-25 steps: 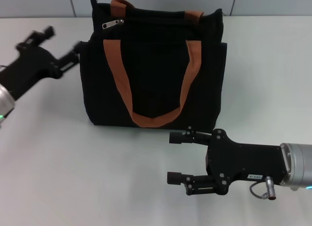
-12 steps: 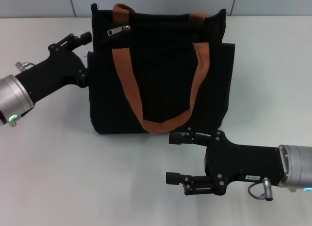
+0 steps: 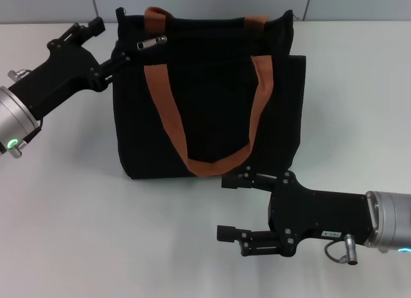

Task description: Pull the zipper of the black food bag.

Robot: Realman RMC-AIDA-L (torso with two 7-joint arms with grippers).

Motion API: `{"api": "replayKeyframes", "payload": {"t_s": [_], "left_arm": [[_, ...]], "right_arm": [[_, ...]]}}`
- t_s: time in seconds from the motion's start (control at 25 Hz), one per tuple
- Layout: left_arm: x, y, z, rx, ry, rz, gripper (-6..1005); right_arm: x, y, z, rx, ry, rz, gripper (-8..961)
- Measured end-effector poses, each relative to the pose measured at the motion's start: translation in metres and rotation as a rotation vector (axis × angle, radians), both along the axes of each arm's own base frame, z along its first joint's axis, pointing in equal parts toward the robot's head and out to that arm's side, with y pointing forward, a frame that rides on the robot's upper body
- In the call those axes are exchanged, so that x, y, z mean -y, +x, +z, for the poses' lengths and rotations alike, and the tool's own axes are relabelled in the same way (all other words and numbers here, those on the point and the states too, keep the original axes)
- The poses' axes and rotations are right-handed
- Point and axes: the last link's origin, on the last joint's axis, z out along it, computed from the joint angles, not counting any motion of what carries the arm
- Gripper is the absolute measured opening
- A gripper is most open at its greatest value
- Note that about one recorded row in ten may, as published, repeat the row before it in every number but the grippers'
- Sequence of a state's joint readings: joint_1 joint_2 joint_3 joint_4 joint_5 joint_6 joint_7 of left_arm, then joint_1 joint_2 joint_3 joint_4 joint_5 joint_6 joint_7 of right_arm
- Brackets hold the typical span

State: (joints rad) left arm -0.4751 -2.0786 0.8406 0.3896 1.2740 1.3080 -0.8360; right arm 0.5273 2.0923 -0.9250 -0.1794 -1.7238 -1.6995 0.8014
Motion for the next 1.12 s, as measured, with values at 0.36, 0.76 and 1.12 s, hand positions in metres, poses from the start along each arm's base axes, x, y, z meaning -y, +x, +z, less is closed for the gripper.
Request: {"api": "replayKeyframes", "payload": {"t_s": [0.36,0.76,1.12], "left_arm": [[0.003,-0.002,-0.005,0.006,-0.016,0.010,827],[0.007,-0.004,-0.007,0.016,-0.025,0.011,640],[0.015,-0.002,-0.011,0.076,-0.063,0.007,283]], "right_arm": [[-0.003,-0.003,0.000,-0.005,0.004,0.003,810],[-0.005,-0.002,-0.002,0.006,0.009,-0.008,810],[-0.007,-0.004,0.003,-0.036,0.031,-0.039,810]]}}
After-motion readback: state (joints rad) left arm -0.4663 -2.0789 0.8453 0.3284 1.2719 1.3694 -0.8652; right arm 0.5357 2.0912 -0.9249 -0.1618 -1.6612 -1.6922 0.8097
